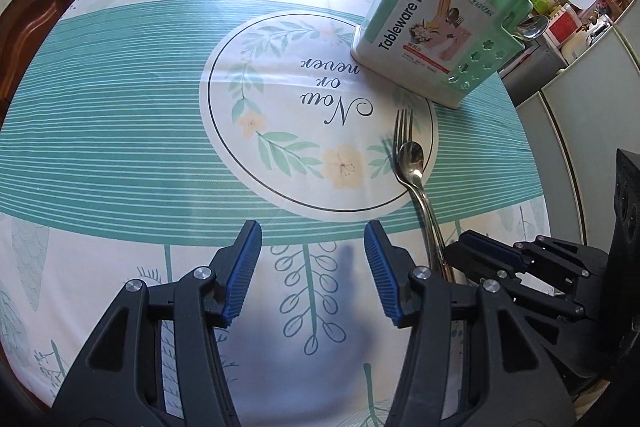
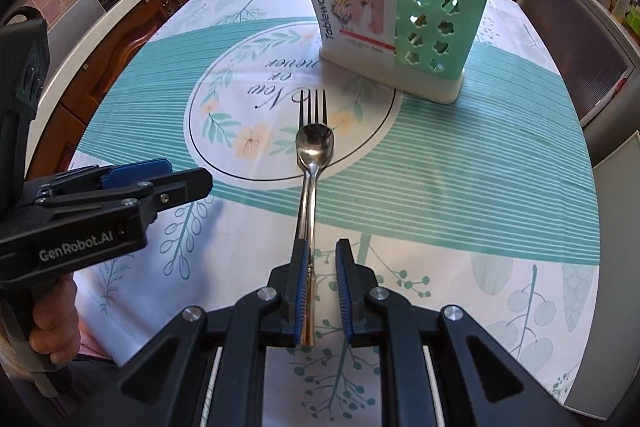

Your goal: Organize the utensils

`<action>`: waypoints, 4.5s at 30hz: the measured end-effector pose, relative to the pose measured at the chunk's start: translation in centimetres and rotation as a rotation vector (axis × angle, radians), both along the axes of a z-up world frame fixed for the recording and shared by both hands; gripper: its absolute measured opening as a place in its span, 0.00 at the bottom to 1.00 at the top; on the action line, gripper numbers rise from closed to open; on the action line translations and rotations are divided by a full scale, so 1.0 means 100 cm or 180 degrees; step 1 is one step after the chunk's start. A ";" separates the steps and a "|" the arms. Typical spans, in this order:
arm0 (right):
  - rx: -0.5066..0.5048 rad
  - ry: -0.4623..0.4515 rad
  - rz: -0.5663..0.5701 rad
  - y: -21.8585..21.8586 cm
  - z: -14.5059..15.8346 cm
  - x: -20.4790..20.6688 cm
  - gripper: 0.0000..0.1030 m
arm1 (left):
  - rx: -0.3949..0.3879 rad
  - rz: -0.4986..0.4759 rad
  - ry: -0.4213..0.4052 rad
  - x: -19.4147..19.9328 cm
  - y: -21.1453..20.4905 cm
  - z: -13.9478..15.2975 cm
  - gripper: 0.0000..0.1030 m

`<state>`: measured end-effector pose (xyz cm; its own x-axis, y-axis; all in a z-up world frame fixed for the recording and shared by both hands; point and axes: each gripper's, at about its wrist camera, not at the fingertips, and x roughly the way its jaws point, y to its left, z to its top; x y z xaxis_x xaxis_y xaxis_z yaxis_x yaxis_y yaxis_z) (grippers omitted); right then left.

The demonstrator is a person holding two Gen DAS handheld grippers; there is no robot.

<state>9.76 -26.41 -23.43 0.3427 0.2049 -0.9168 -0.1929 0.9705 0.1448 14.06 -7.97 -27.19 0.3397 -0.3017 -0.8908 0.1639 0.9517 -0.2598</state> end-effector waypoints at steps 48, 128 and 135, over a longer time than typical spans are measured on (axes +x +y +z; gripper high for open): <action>0.0204 0.0467 -0.0291 -0.022 -0.019 0.054 0.03 | 0.0097 -0.0508 0.0661 0.040 -0.073 0.003 0.46; 0.0539 -0.2272 -0.0252 -0.087 0.088 0.085 0.14 | -0.0175 -0.0813 -0.1383 0.102 -0.118 0.153 0.03; 0.0413 -0.1992 -0.0199 -0.082 0.079 0.091 0.14 | -0.0314 -0.0724 -0.1217 0.106 -0.106 0.161 0.03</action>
<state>18.85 -34.65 -15.54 0.8198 0.2630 -0.5087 -0.2225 0.9648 0.1401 24.62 -18.57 -11.07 0.5539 -0.4838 -0.6777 0.4676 0.8541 -0.2276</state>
